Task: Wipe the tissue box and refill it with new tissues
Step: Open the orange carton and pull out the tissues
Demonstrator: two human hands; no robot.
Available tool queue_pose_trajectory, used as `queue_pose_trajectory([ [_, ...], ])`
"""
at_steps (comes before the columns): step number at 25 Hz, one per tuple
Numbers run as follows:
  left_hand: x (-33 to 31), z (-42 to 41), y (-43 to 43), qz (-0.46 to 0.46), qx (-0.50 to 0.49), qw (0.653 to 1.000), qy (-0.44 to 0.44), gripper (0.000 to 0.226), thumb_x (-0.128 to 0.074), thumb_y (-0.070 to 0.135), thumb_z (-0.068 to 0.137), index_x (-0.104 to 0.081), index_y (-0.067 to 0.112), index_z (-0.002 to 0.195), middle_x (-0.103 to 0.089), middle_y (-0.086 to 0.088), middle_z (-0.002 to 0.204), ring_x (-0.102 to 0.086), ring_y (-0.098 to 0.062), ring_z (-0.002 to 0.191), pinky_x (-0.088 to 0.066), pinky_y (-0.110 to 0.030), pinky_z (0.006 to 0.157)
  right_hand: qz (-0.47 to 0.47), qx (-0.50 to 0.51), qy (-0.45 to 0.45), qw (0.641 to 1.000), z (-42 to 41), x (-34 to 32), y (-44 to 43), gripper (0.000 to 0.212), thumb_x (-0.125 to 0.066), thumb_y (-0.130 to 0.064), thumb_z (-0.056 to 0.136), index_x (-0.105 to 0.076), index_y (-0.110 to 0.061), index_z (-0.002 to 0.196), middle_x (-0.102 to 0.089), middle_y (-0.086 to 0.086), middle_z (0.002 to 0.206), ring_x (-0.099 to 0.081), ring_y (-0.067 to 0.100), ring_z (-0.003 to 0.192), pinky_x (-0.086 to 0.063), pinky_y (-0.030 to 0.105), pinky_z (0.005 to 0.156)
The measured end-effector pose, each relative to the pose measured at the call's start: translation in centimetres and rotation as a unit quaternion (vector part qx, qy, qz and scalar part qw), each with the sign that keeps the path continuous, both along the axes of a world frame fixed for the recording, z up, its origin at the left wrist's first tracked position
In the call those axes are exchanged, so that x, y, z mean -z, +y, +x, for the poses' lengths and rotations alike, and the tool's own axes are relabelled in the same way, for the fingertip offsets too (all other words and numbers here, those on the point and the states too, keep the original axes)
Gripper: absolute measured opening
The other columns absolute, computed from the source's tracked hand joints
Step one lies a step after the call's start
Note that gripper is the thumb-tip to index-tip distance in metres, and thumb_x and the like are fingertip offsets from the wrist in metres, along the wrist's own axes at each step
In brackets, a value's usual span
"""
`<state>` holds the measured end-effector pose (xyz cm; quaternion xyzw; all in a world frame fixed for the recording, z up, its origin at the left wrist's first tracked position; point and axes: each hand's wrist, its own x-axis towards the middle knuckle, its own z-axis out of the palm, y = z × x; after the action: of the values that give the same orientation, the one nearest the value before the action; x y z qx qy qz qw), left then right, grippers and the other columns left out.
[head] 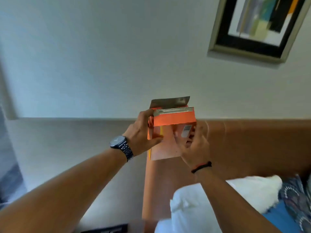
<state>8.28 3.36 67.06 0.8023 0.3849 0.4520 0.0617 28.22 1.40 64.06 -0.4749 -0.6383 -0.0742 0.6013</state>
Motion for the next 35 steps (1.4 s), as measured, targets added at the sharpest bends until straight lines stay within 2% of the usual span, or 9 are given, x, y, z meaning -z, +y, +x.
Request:
queue_pose_trajectory([
  [3, -5.1, -3.3, -1.1, 0.056, -0.005, 0.998, 0.022, 0.102, -0.085, 0.027, 0.061, -0.018, 0.041, 0.137, -0.044, -0.01, 0.128, -0.058, -0.028, 0.102, -0.055, -0.05, 0.077, 0.072, -0.032, -0.058, 0.995, -2.2, -4.8, 0.2, 0.077, -0.077, -0.043, 0.069, -0.034, -0.016, 0.127, -0.067, 0.009, 0.104, -0.058, 0.008, 0.076, -0.045, 0.0, 0.064],
  [5, -7.6, -4.9, -1.9, 0.055, -0.004, 0.997, 0.045, 0.096, -0.085, 0.023, 0.061, -0.028, 0.035, 0.138, -0.043, -0.009, 0.127, -0.056, -0.024, 0.103, -0.054, -0.047, 0.08, 0.1, -0.053, -0.094, 0.989, -2.9, -7.2, -0.1, 0.081, -0.081, -0.042, 0.066, -0.034, -0.015, 0.127, -0.064, 0.011, 0.11, -0.056, 0.008, 0.078, -0.041, -0.006, 0.064],
  [9, -11.1, -6.8, -2.7, 0.053, -0.005, 0.994, 0.09, 0.079, -0.085, 0.023, 0.062, -0.047, 0.025, 0.131, -0.039, -0.006, 0.128, -0.054, -0.022, 0.104, -0.053, -0.039, 0.084, 0.119, -0.119, -0.14, 0.976, -3.1, -11.4, -1.1, 0.074, -0.077, -0.045, 0.068, -0.038, -0.018, 0.125, -0.057, 0.012, 0.12, -0.06, 0.009, 0.086, -0.059, 0.024, 0.062],
  [12, -13.0, -7.0, -3.2, 0.091, 0.003, 0.991, 0.093, 0.085, -0.087, 0.02, 0.057, -0.045, 0.023, 0.131, -0.041, -0.008, 0.128, -0.054, -0.026, 0.105, -0.054, -0.039, 0.082, 0.187, -0.107, -0.2, 0.956, -2.9, -14.3, -1.7, 0.062, -0.083, -0.035, 0.069, -0.043, -0.017, 0.112, -0.055, 0.015, 0.121, -0.059, 0.016, 0.095, -0.057, 0.025, 0.065],
  [17, -14.1, -7.0, -3.0, 0.189, -0.003, 0.977, 0.099, 0.088, -0.086, 0.012, 0.061, -0.024, 0.034, 0.12, -0.049, -0.002, 0.104, -0.058, -0.018, 0.075, -0.048, -0.014, 0.052, 0.254, -0.076, -0.343, 0.901, -2.3, -16.9, -3.4, 0.034, -0.082, -0.027, 0.069, -0.054, -0.008, 0.075, -0.066, 0.015, 0.113, -0.058, 0.028, 0.103, -0.055, 0.037, 0.075],
  [24, -14.0, -6.8, -3.3, 0.236, -0.007, 0.963, 0.131, 0.087, -0.083, -0.005, 0.057, -0.028, 0.023, 0.119, -0.03, 0.022, 0.074, -0.037, -0.002, 0.038, -0.028, 0.0, 0.035, 0.168, -0.026, -0.574, 0.801, -2.4, -18.8, -6.0, 0.064, -0.044, -0.07, 0.078, -0.059, -0.018, 0.113, -0.065, 0.007, 0.121, -0.055, 0.029, 0.117, -0.046, 0.04, 0.094],
  [30, -14.4, -7.1, -3.9, 0.233, 0.01, 0.959, 0.159, 0.1, -0.085, -0.014, 0.036, -0.033, 0.019, 0.116, -0.037, 0.016, 0.084, -0.032, 0.004, 0.047, -0.029, 0.007, 0.043, 0.214, 0.035, -0.508, 0.833, -1.2, -20.3, -6.8, 0.039, -0.044, -0.037, 0.097, -0.069, -0.011, 0.082, -0.066, 0.006, 0.069, -0.059, 0.029, 0.077, -0.046, 0.037, 0.064],
  [32, -14.5, -7.1, -4.1, 0.244, -0.002, 0.955, 0.168, 0.101, -0.086, -0.012, 0.035, -0.034, 0.018, 0.116, -0.042, 0.004, 0.088, -0.036, -0.001, 0.047, -0.026, 0.005, 0.038, 0.173, 0.052, -0.515, 0.838, -1.4, -20.4, -6.6, 0.02, -0.06, -0.019, 0.091, -0.07, -0.007, 0.08, -0.067, 0.009, 0.065, -0.06, 0.031, 0.071, -0.049, 0.036, 0.059],
  [35, -14.8, -6.6, -4.2, 0.273, -0.013, 0.944, 0.184, 0.1, -0.091, -0.001, 0.041, -0.032, 0.019, 0.119, -0.056, -0.016, 0.097, -0.057, -0.023, 0.058, -0.042, -0.011, 0.061, 0.065, 0.058, -0.492, 0.866, -2.7, -20.2, -7.1, 0.014, -0.06, -0.014, 0.091, -0.071, -0.006, 0.093, -0.069, 0.013, 0.077, -0.06, 0.031, 0.074, -0.046, 0.032, 0.06],
])
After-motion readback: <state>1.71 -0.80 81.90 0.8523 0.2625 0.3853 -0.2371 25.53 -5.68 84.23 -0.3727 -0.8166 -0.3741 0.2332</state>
